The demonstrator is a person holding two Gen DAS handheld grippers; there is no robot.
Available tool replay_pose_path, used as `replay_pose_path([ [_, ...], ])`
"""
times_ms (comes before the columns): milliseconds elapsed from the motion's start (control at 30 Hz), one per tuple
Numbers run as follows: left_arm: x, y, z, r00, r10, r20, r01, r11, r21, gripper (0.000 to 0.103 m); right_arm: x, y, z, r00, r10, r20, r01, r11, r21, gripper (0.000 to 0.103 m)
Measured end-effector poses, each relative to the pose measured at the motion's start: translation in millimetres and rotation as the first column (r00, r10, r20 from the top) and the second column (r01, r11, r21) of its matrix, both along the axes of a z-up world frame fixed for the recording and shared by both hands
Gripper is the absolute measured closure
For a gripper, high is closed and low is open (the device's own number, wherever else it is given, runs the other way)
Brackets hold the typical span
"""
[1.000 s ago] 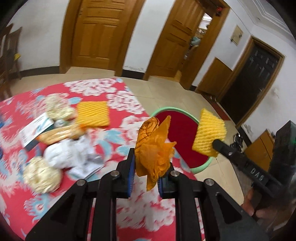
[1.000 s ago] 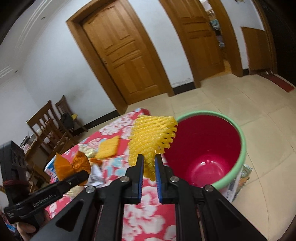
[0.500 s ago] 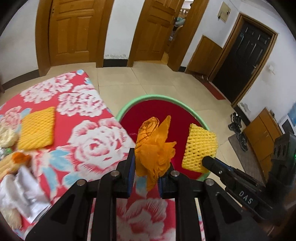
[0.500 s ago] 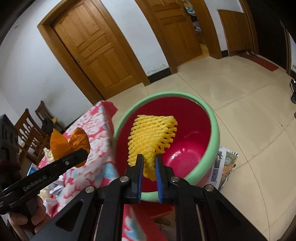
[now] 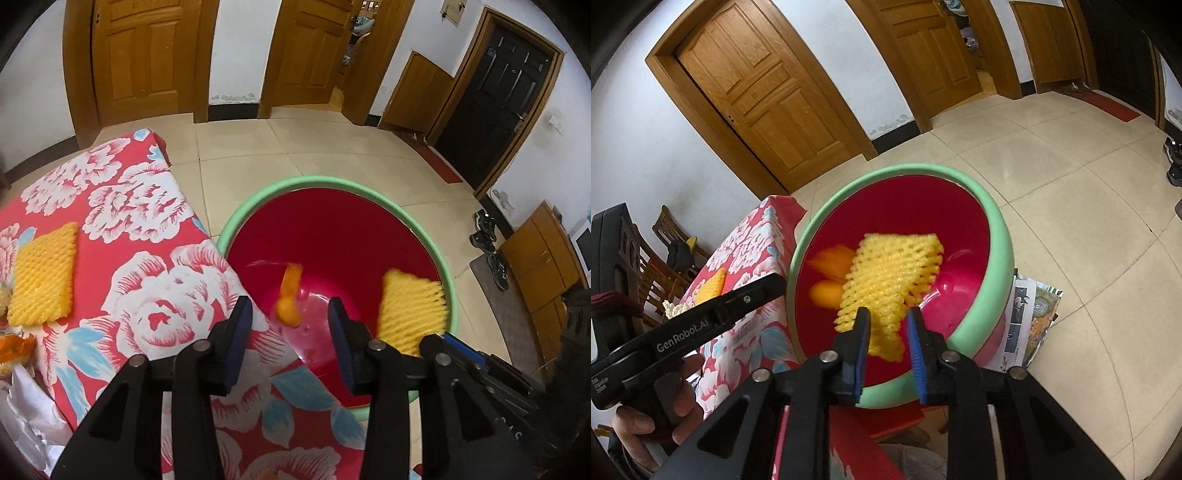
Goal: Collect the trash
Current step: 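Open the left tool to drop the orange cloth while the right tool drops the foam net, then move both tools back over the table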
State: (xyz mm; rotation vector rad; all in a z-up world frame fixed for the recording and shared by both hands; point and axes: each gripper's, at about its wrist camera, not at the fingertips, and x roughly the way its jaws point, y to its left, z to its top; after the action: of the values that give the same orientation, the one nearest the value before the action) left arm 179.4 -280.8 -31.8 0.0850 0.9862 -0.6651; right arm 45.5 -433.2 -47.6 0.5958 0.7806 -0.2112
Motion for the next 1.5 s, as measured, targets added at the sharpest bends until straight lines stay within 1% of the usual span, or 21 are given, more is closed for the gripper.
replay_pose_path([
  [33,1.0,0.8,0.0,1.0,0.004,-0.004,-0.004,1.0,0.001,0.06,-0.5,0.0,0.7,1.0,-0.001,0.001,0.001,1.0,0.0,0.07],
  [67,1.6,1.9,0.5,1.0,0.007,-0.006,-0.007,1.0,0.0,0.06,-1.5,0.1,1.3,1.0,-0.003,0.004,0.003,1.0,0.001,0.06],
  [133,2.4,3.8,2.3,1.0,0.013,-0.006,-0.014,1.0,-0.005,0.06,-3.3,0.1,3.0,1.0,-0.007,0.014,0.007,1.0,0.008,0.051],
  [433,-11.3,22.8,20.5,1.0,0.031,-0.005,-0.031,0.999,-0.043,0.06,-12.8,7.0,17.7,0.999,-0.006,0.047,0.006,1.0,0.004,0.045],
  [733,-30.6,61.5,40.4,0.996,0.087,-0.005,-0.088,0.993,-0.081,0.06,-23.0,27.2,35.3,0.996,0.027,0.081,-0.026,1.0,-0.012,0.041],
  [900,-42.4,89.0,48.2,0.992,0.124,0.003,-0.123,0.989,-0.086,0.06,-28.4,41.4,39.5,0.995,0.051,0.084,-0.05,0.999,-0.01,0.039],
  [1033,-49.9,113.1,53.6,0.986,0.164,0.006,-0.163,0.982,-0.093,0.06,-32.9,54.7,44.3,0.994,0.069,0.089,-0.068,0.998,-0.015,0.029],
  [1267,-58.5,156.2,54.9,0.972,0.237,0.01,-0.235,0.969,-0.08,0.06,-36.6,78.7,50.9,0.99,0.105,0.091,-0.102,0.994,-0.034,0.022],
  [1300,-59.7,163.0,54.6,0.968,0.25,0.014,-0.248,0.966,-0.076,0.059,-37.0,81.5,51.3,0.99,0.108,0.092,-0.105,0.994,-0.038,0.021],
  [1333,-60.6,168.4,54.4,0.965,0.262,0.018,-0.26,0.963,-0.073,0.056,-37.3,85.1,52.4,0.989,0.112,0.094,-0.109,0.993,-0.043,0.019],
  [1367,-61.5,174.1,53.9,0.962,0.273,0.022,-0.271,0.96,-0.07,0.049,-37.3,87.4,53.0,0.989,0.116,0.095,-0.112,0.993,-0.046,0.018],
  [1400,-62.7,179.7,53.3,0.959,0.282,0.027,-0.28,0.958,-0.069,0.046,-37.2,90.7,53.7,0.988,0.121,0.094,-0.117,0.992,-0.05,0.018],
  [1433,-63.8,185.5,52.9,0.956,0.291,0.033,-0.289,0.955,-0.066,0.045,-36.9,93.5,54.0,0.988,0.126,0.091,-0.122,0.991,-0.054,0.018],
  [1500,-66.1,197.2,51.4,0.948,0.314,0.046,-0.312,0.949,-0.052,0.045,-37.1,98.5,53.8,0.987,0.135,0.087,-0.13,0.99,-0.058,0.018],
])
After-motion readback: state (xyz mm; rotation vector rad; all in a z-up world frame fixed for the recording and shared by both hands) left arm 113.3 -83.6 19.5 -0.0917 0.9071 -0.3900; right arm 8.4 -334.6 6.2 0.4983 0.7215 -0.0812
